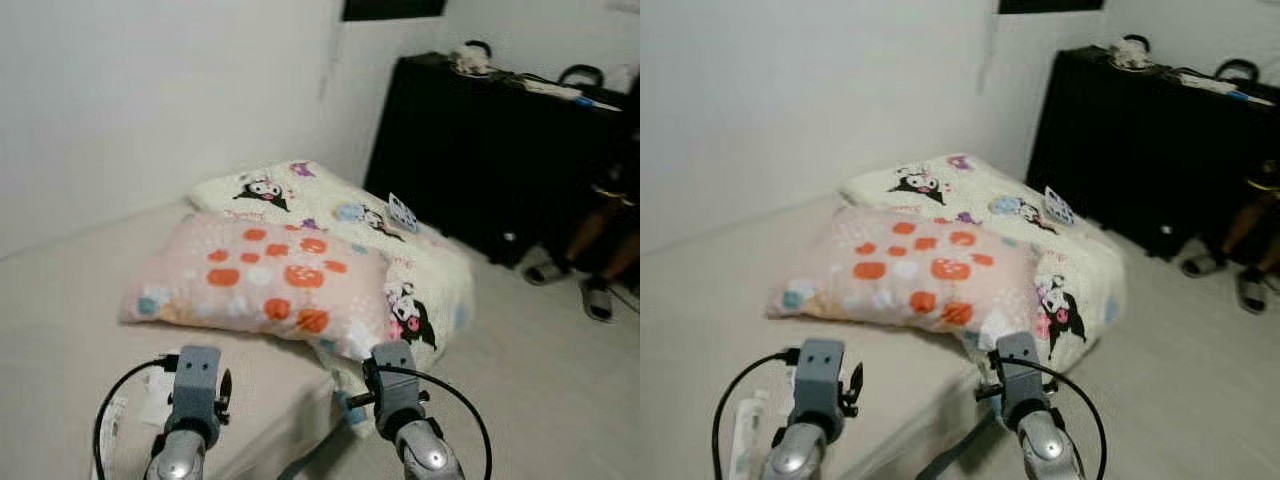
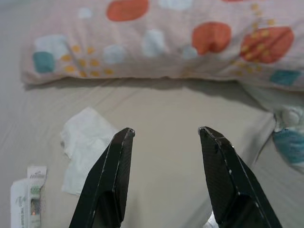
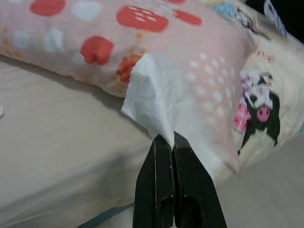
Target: Clean up the room
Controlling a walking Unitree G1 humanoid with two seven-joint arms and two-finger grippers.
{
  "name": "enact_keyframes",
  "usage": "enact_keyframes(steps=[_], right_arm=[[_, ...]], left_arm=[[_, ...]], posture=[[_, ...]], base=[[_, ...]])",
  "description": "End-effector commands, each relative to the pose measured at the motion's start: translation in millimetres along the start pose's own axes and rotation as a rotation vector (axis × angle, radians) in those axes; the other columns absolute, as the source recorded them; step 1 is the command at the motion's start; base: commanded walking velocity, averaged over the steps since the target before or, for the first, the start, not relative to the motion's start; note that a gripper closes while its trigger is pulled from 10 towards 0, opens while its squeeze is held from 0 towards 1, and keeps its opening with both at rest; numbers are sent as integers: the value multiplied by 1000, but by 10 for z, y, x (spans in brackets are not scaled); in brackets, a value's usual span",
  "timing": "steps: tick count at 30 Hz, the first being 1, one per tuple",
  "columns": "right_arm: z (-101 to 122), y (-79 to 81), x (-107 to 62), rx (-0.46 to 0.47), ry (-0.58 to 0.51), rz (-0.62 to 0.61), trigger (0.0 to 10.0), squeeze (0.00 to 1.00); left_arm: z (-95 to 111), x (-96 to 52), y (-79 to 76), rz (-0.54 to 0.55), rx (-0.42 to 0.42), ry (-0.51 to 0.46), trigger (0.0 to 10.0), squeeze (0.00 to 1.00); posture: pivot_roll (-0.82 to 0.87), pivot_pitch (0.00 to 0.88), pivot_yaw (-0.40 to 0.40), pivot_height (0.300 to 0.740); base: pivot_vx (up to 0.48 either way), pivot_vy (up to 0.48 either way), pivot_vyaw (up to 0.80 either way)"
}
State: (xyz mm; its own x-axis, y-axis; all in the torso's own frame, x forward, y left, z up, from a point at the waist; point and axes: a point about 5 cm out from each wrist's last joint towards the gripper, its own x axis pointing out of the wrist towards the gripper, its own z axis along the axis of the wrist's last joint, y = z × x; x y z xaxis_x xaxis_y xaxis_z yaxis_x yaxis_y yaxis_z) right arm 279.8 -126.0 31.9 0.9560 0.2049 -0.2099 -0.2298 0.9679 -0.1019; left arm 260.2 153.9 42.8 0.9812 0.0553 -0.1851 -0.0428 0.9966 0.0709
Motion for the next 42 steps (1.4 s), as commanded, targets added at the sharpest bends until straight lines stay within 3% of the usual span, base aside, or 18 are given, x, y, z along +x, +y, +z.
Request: enact_keyframes(steps=[1,28,42], right_arm=[[-69,-55,-31,2,30,-15,10000,0],[-61,-73,-16,3,39,-25,10000,0],[-85,-40,-19,30,43,-64,10000,0]], left_arm=[[4,-3,-30,-8,1,-3,10000,0],[22,15,-42,-11,8,-7,10000,0],[59,54,-34,-56,44,-11,10000,0]], posture=[[7,84,-53,721],[7,98,-45,721],[19,97,14,721]], base=[[0,0,-800],[0,0,-800],[0,0,-800]])
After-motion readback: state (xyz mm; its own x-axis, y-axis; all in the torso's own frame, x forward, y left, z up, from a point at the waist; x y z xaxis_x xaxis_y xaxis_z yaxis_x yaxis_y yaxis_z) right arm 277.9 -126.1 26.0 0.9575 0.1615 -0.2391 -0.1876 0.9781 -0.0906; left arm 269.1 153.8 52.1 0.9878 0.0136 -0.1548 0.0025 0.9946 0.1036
